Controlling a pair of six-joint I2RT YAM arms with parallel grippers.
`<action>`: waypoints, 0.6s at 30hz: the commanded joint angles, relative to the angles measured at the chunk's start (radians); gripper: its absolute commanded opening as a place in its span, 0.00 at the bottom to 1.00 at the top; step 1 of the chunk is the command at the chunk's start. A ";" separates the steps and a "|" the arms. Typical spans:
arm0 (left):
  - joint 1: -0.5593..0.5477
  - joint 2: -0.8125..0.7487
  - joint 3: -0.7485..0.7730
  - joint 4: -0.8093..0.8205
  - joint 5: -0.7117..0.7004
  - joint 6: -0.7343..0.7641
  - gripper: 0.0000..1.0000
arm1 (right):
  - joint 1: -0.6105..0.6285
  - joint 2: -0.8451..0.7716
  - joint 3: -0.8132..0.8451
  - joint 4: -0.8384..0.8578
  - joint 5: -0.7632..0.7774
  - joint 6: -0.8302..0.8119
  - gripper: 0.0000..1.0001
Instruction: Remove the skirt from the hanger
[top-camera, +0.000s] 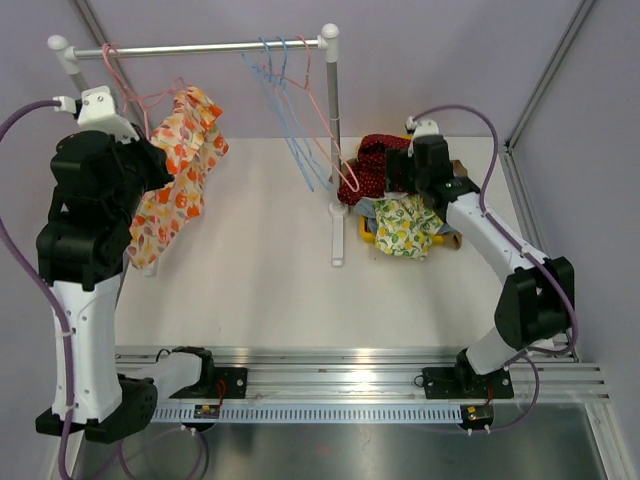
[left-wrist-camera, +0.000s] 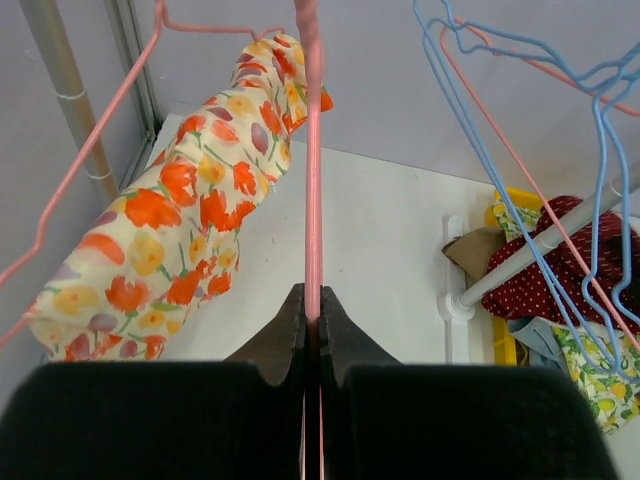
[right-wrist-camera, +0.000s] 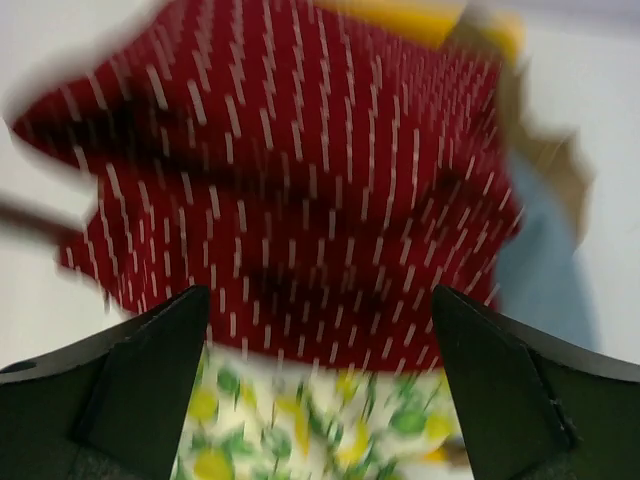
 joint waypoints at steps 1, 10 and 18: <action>-0.001 0.055 0.048 0.104 0.026 0.021 0.00 | 0.004 -0.206 -0.264 0.153 -0.164 0.211 1.00; -0.031 0.314 0.298 0.130 0.078 -0.006 0.00 | 0.008 -0.375 -0.585 0.225 -0.291 0.297 1.00; -0.166 0.481 0.369 0.143 0.043 0.018 0.00 | 0.008 -0.375 -0.618 0.242 -0.314 0.320 0.99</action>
